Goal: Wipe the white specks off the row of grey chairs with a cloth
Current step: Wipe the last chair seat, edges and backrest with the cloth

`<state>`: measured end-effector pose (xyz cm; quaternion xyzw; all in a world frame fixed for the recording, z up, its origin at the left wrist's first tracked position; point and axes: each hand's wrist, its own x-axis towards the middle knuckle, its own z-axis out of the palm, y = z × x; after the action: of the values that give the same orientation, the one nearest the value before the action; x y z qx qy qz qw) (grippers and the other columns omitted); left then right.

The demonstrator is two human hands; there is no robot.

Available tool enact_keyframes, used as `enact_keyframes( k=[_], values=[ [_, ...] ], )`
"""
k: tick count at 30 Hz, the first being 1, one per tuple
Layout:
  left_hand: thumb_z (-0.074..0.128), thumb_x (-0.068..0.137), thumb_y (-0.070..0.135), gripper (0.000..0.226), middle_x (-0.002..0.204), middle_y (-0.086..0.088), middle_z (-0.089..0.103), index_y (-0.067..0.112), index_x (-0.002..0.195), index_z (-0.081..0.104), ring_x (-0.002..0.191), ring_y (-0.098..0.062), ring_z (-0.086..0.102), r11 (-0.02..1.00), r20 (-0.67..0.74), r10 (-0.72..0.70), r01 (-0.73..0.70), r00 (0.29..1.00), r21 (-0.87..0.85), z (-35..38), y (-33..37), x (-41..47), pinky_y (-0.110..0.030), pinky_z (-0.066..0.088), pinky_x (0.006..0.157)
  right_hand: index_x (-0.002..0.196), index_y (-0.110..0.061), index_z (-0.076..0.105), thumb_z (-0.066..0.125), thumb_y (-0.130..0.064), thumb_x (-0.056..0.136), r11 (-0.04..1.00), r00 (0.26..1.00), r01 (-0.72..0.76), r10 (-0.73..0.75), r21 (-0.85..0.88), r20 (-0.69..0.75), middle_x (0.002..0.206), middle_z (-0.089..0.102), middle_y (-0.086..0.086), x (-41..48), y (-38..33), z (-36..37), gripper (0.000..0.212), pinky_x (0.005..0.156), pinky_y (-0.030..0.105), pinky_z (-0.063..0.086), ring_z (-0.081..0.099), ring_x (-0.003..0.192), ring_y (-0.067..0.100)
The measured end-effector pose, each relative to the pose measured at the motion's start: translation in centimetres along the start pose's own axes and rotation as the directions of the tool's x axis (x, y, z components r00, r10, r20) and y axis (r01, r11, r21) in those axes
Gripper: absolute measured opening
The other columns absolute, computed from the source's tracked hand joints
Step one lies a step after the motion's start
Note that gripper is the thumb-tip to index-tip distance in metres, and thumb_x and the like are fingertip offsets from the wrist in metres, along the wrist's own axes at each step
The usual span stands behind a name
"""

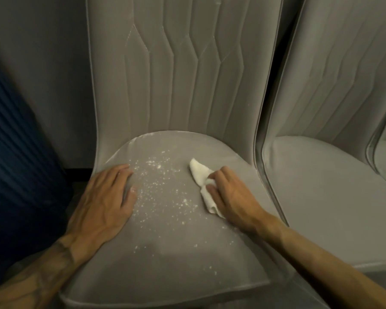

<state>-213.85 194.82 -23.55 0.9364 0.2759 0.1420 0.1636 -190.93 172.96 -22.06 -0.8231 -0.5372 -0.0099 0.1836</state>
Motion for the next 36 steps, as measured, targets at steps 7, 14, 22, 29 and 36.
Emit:
enact_keyframes(
  k=[7, 14, 22, 29, 36],
  values=[
    [0.026, 0.098, 0.049, 0.064, 0.145, -0.013, 0.056, 0.01, 0.139, 0.055, 0.131, -0.033, 0.054, 1.0, 0.0, 0.004, -0.004, 1.0, -0.002, 0.3, -0.2, 0.1, -0.047, 0.032, 0.12, 0.101, -0.001, 0.057, 0.049, -0.024, 0.102, 0.943, 0.93, -0.328, 0.314, -0.049, -0.19, 0.102, 0.055, 0.019, -0.5, 0.7, -0.8, 0.024, 0.084, 0.045, 0.041, 0.052, 0.093, 0.036],
    [0.034, 0.099, 0.043, 0.057, 0.144, -0.015, 0.056, 0.009, 0.14, 0.054, 0.131, -0.035, 0.053, 1.0, 0.018, -0.016, 0.016, 1.0, -0.019, 0.2, 0.0, 0.0, -0.049, 0.034, 0.119, 0.105, -0.005, 0.057, 0.047, -0.027, 0.103, 0.981, 0.976, -0.195, 0.193, -0.01, -0.102, 0.102, 0.053, 0.014, -3.2, -0.8, -0.8, 0.024, 0.085, 0.044, 0.042, 0.051, 0.09, 0.032],
    [0.03, 0.101, 0.042, 0.052, 0.141, -0.011, 0.057, 0.011, 0.136, 0.054, 0.128, -0.03, 0.053, 0.999, -0.018, 0.035, -0.035, 0.999, 0.008, 0.0, -0.1, -0.2, -0.047, 0.035, 0.119, 0.096, -0.014, 0.052, 0.047, -0.03, 0.103, 0.977, 0.961, -0.208, 0.212, 0.039, -0.176, 0.097, 0.049, 0.003, -5.2, -6.4, 1.6, 0.019, 0.074, 0.033, 0.04, 0.046, 0.083, 0.021],
    [0.029, 0.1, 0.042, 0.055, 0.141, -0.012, 0.057, 0.01, 0.136, 0.055, 0.128, -0.03, 0.053, 1.0, -0.013, 0.022, -0.023, 1.0, -0.02, -0.4, 0.1, -0.4, -0.046, 0.034, 0.119, 0.097, -0.007, 0.055, 0.054, -0.021, 0.101, 0.898, 0.857, -0.439, 0.427, 0.023, -0.288, 0.097, 0.05, 0.008, -7.4, -5.1, -0.5, 0.015, 0.078, 0.043, 0.044, 0.048, 0.085, 0.025],
    [0.032, 0.1, 0.042, 0.055, 0.142, -0.014, 0.057, 0.009, 0.137, 0.056, 0.129, -0.033, 0.054, 0.999, 0.0, 0.016, -0.016, 1.0, -0.041, -0.4, 0.1, -0.5, -0.049, 0.034, 0.119, 0.094, -0.019, 0.05, 0.043, -0.035, 0.105, 0.964, 0.948, -0.265, 0.265, 0.021, -0.177, 0.097, 0.048, -0.001, -8.7, -9.8, 1.8, 0.021, 0.074, 0.032, 0.043, 0.045, 0.084, 0.015]
  ],
)
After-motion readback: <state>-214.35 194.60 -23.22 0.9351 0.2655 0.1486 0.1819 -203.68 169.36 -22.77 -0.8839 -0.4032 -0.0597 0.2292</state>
